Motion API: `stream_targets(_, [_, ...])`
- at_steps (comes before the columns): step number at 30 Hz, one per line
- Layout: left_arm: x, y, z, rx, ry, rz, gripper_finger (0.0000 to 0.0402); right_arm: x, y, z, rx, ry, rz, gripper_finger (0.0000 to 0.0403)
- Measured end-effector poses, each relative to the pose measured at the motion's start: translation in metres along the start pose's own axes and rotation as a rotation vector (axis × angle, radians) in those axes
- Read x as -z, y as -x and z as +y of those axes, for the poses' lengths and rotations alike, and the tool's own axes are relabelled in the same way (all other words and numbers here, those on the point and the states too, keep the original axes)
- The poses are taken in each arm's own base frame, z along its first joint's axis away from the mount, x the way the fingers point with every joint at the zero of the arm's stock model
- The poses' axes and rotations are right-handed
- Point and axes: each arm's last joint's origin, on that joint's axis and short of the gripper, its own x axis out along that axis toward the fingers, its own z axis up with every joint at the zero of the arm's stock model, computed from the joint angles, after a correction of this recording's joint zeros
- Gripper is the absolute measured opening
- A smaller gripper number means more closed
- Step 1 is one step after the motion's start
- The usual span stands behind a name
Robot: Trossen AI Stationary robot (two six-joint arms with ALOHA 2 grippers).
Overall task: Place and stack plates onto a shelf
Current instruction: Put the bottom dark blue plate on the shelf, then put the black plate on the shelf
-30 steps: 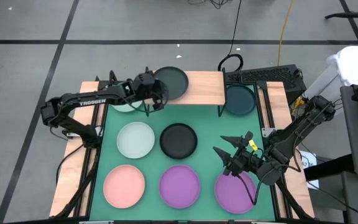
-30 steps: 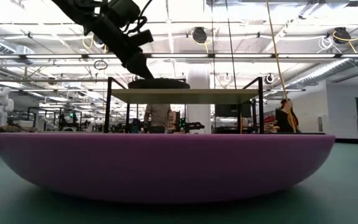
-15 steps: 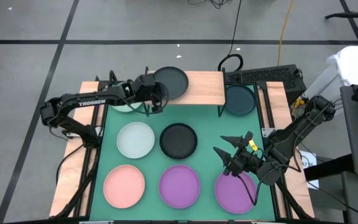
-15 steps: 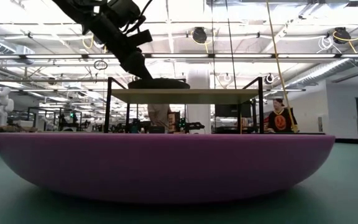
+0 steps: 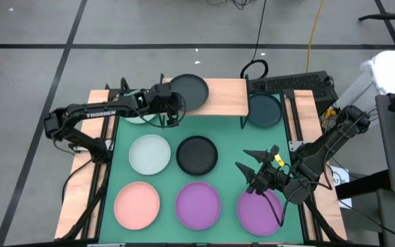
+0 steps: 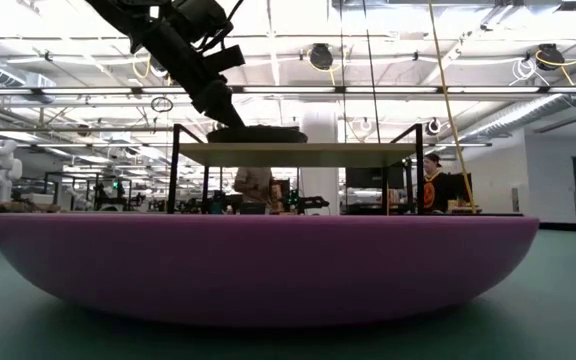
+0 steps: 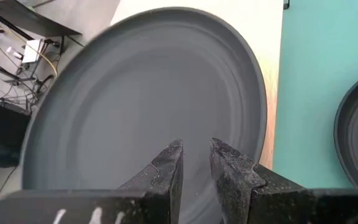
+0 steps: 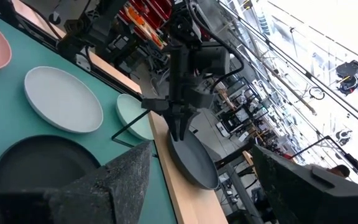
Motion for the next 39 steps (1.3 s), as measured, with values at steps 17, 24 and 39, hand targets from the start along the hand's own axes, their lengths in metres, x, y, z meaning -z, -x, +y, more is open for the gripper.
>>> stream_targets(17, [-0.021,0.059,-0.003,-0.044,0.087,-0.180,0.0086,0.000,0.000,0.000,0.000,-0.063,0.001,0.0258])
stream_targets(24, [-0.021,0.098,-0.021,0.052,0.205,-0.199,0.0086,0.001,-0.004,0.002,-0.072,-0.205,-0.023,0.0258])
stream_targets(39, [-0.006,0.119,-0.059,0.242,-0.154,-0.052,0.0086,0.057,-0.110,-0.025,-0.259,0.047,0.023,0.0222])
